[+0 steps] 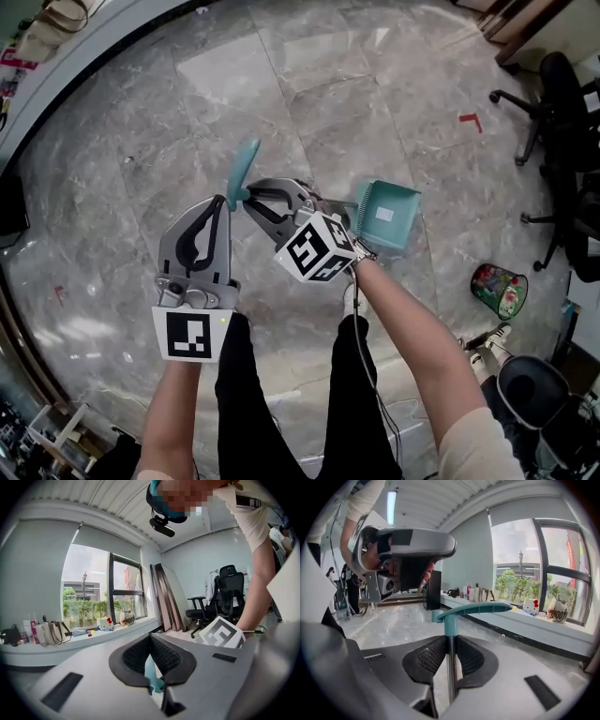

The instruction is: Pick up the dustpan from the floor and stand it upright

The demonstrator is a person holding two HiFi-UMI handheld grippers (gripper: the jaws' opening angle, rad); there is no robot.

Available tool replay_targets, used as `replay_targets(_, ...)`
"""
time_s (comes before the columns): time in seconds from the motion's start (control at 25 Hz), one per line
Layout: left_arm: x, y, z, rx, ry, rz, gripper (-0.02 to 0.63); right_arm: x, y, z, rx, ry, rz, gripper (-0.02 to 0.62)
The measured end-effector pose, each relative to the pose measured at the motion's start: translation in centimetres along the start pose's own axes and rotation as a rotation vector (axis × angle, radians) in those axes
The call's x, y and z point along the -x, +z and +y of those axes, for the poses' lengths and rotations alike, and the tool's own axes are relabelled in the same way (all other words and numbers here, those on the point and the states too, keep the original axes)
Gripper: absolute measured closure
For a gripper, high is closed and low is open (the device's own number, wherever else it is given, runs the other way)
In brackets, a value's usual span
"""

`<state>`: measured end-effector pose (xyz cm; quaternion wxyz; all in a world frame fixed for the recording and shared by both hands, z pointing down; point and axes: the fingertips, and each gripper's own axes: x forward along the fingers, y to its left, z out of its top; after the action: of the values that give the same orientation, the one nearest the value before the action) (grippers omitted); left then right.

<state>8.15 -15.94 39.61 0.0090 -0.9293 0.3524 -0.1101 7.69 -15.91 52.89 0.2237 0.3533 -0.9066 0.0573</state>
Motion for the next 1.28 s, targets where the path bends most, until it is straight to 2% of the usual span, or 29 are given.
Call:
replay_targets(0.16, -0.2, 2.6, -6.1, 0.044, 0.093, -0.012, 0.595, 7.0, -0.1, -0.5, -0.022, -0.007, -0.073, 0.510)
replay_targets(0.28, -0.6, 4.2, -10.5, 0.060, 0.120, -0.027, 0.595, 12.5, -0.3, -1.4, -0.031, -0.036, -0.152, 0.511)
replay_targets(0.36, -1.0, 4.8, -13.7, 0.066, 0.101, -0.021, 0.595, 16.1, -0.9, -2.4, -0.052, -0.082, -0.204, 0.509)
replay_targets(0.56, -2.7, 5.3, -19.9, -0.001, 0.003, -0.020, 0.595, 22.3, -2.8, -4.9, -0.084, -0.191, -0.284, 0.509)
replay_targets(0.72, -5.4, 6.2, -22.8, -0.018, 0.005, -0.040, 0.595, 26.5, -4.3, -7.5, -0.096, -0.266, -0.324, 0.509)
replay_targets(0.84, -6.3, 6.8, -25.0, -0.017, -0.009, -0.043, 0.595, 29.2, -5.7, -8.2, -0.120, -0.296, -0.316, 0.509)
replay_targets(1.04, -6.8, 6.9, -27.4, -0.005, -0.028, -0.040, 0.595, 31.0, -6.5, -7.9, -0.141, -0.309, -0.305, 0.509)
replay_targets(1.28, -7.8, 7.2, -28.4, 0.002, -0.058, -0.047, 0.595, 31.0, -5.8, -8.2, -0.148, -0.314, -0.316, 0.509)
